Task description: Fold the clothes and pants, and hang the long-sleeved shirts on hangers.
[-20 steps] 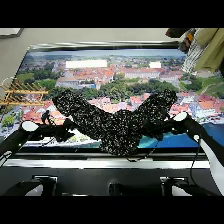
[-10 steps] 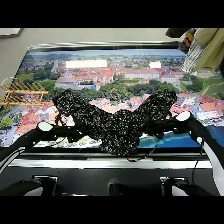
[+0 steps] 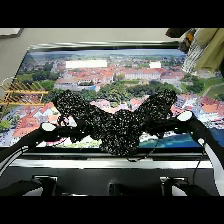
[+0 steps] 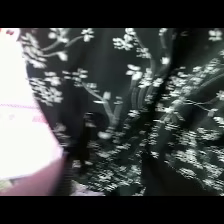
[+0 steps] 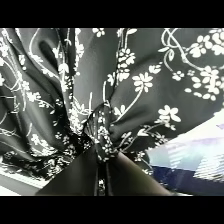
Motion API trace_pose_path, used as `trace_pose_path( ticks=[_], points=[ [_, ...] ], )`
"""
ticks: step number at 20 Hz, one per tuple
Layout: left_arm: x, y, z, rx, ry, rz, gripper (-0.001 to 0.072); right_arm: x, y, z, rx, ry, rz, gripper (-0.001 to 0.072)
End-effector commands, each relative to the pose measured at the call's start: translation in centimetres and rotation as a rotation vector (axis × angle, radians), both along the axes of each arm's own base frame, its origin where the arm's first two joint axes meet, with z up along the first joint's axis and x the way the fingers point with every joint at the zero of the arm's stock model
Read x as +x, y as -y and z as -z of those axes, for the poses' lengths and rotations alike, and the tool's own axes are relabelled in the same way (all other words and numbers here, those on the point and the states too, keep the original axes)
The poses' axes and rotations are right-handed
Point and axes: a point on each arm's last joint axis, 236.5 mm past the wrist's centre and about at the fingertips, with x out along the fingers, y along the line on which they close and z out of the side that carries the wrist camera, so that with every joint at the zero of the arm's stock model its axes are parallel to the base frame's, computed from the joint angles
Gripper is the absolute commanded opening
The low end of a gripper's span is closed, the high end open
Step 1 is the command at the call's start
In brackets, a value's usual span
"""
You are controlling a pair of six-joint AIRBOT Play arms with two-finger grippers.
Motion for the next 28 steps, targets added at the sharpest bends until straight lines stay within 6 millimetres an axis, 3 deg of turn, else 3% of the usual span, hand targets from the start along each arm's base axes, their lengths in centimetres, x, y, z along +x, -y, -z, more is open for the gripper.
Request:
trace_pose_path(
  ticks=[1,2,5,8,10,12,14,16,19,22,24,28],
  points=[
    [0.8,0.0,-0.3,-0.01,0.013,-0.035,0.0117,0.2,-0.6,-0.6,0.035,0.001,0.018,0.0039],
    [1.0,0.0,-0.4,-0.01,0.019,-0.04,0.0029,0.3,-0.8,-0.7,0.046,0.0,0.023,0.0039],
    [2.0,0.2,-1.1,-0.002,0.069,-0.022,0.0027,0.3,-1.5,-1.4,0.085,0.013,0.007,0.0038],
    [4.7,1.3,-5.2,-0.038,0.186,0.049,0.0025,1.3,-2.0,-3.8,0.115,0.076,0.008,0.0038],
    [8.3,1.5,-11.3,-0.076,0.338,0.081,0.0025,4.2,-1.6,-8.2,0.091,0.224,-0.008,0.0038],
    [11.9,0.7,-19.3,-0.088,0.525,0.086,0.0025,7.8,-0.7,-14.5,0.039,0.396,-0.008,0.0037],
    [14.4,-1.2,-29.3,-0.067,0.752,0.08,0.0025,11.0,1.0,-22.5,-0.054,0.592,0.001,0.0037],
    [15.0,-3.5,-39.8,-0.031,0.988,0.049,0.0025,12.6,2.7,-31.2,-0.145,0.791,0.036,0.0037],
    [11.8,-6.4,-53.7,0.01,1.302,-0.007,0.0026,11.9,4.9,-43.8,-0.244,1.082,0.107,0.0037],
    [5.9,-7.8,-62.6,0.042,1.523,-0.042,0.0027,7.4,5.0,-54.3,-0.25,1.341,0.141,0.0038],
    [1.7,-8.1,-65.7,0.056,1.615,-0.053,0.0027,3.4,4.9,-58.6,-0.236,1.461,0.163,0.0038],
    [-6.0,-8.2,-68.6,0.144,1.744,-0.049,0.0028,-5.2,4.5,-61.9,-0.265,1.59,0.139,0.0038]
  ],
)
